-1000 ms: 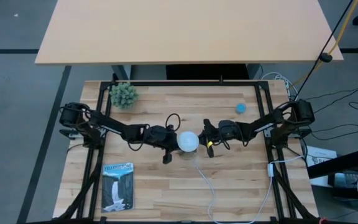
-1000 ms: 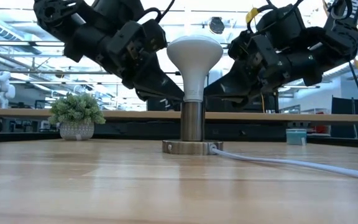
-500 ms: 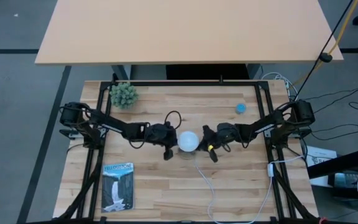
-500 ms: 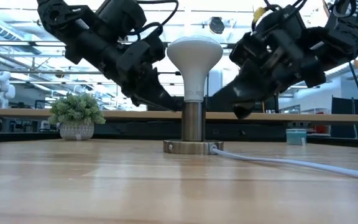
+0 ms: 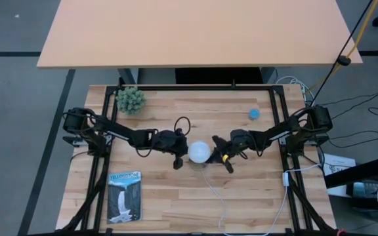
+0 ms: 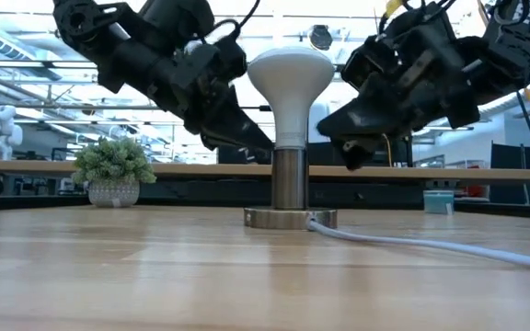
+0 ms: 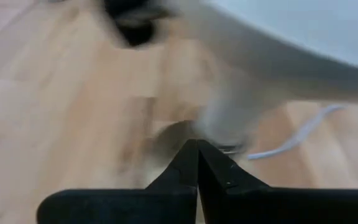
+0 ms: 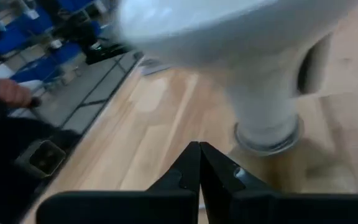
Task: Screw lightbulb
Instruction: Insert the white lightbulb into the lamp, then adjust the lamp
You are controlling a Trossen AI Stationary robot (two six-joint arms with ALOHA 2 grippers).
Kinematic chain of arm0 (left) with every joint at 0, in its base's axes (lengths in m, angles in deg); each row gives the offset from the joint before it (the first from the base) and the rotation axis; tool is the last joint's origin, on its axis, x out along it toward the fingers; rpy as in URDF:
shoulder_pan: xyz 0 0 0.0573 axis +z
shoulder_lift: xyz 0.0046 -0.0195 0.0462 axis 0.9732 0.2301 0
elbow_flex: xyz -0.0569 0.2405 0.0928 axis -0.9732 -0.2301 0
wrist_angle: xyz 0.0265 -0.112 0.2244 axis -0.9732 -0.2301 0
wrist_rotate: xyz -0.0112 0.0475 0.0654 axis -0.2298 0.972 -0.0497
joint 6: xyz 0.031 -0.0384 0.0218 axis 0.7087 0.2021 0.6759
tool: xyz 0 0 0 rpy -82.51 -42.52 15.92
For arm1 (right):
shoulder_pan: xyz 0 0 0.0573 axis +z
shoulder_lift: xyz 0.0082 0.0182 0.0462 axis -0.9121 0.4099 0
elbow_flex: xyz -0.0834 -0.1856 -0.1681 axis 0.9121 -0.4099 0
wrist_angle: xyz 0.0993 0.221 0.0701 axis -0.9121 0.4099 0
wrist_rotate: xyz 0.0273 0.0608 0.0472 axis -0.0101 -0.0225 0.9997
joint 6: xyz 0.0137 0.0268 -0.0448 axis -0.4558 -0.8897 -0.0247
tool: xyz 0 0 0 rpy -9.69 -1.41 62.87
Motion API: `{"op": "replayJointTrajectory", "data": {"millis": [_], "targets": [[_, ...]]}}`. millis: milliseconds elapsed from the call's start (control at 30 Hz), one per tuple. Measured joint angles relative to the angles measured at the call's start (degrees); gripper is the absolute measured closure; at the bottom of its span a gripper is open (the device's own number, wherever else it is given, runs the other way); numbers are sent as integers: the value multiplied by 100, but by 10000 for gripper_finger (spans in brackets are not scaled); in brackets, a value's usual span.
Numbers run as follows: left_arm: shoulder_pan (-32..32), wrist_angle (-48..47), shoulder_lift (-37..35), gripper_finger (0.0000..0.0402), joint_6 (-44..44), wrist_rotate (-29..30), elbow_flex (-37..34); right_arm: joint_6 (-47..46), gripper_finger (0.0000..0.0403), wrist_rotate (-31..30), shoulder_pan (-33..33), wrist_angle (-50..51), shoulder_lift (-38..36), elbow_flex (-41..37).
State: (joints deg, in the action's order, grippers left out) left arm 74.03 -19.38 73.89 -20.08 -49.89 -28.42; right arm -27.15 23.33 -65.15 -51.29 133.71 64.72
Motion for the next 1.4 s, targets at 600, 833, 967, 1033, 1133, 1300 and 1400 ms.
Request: {"op": "replayJointTrajectory", "data": {"millis": [600,833,967,1033,1133,1300,1400], "targets": [[-224,-22,-4,402,-410,117,-334,-604,403,-1030,371,2859,-615,2],[-224,912,-310,401,-772,193,-1045,-1146,403,-2535,1241,5102,-2114,0],[-224,1029,-789,402,-787,334,-1408,-1839,403,-3604,1984,5630,-2844,-202],[-224,976,-1085,402,-806,349,-1601,-2230,403,-4166,2369,5555,-3114,-357],[-253,1009,-1483,401,-864,351,-1804,-2582,403,-4932,2858,5216,-3237,-437],[-329,1002,-1775,401,-879,353,-1952,-2129,403,-5204,3149,3672,-2793,-435],[-357,999,-1737,402,-879,353,-1952,-1699,403,-5212,3149,2659,-2108,-359]]}}
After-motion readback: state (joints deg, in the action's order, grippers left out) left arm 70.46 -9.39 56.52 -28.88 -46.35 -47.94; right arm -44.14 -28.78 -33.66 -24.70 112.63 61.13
